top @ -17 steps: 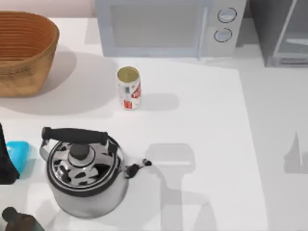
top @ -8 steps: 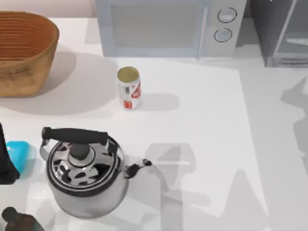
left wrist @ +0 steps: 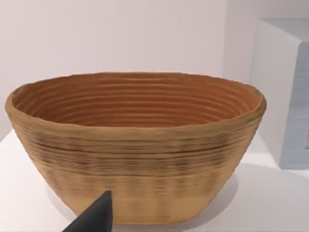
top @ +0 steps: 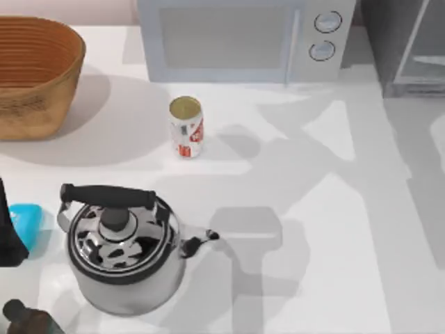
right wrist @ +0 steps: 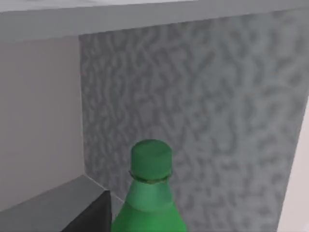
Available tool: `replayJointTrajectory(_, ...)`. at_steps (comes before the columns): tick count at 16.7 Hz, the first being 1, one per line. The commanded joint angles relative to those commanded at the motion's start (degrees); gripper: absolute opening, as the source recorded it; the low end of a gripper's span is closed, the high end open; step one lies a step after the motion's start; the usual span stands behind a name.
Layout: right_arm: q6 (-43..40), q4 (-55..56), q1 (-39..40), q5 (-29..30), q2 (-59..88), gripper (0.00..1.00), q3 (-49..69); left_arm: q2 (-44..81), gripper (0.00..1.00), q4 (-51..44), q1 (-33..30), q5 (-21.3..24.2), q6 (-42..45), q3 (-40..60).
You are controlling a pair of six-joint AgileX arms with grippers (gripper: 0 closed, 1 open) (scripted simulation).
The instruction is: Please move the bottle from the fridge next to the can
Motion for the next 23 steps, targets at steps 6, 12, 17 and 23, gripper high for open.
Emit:
replayJointTrajectory(6, 0.16, 10.52, 1.18, 12.77, 25.87, 1.0, 15.96, 0.0, 1.0, 0.0, 0.0, 0.0, 0.0, 0.0)
replayJointTrajectory(12, 0.29, 13.44, 1.49, 16.08, 31.94, 1.0, 20.3, 0.0, 1.0, 0.0, 0.0, 0.0, 0.0, 0.0)
replayJointTrajectory(17, 0.32, 12.95, 0.68, 15.35, 32.21, 1.0, 20.95, 0.0, 1.0, 0.0, 0.0, 0.0, 0.0, 0.0)
replayJointTrajectory(23, 0.22, 9.38, -4.24, 10.39, 36.0, 1.0, 28.54, 0.0, 1.0, 0.0, 0.0, 0.0, 0.0, 0.0)
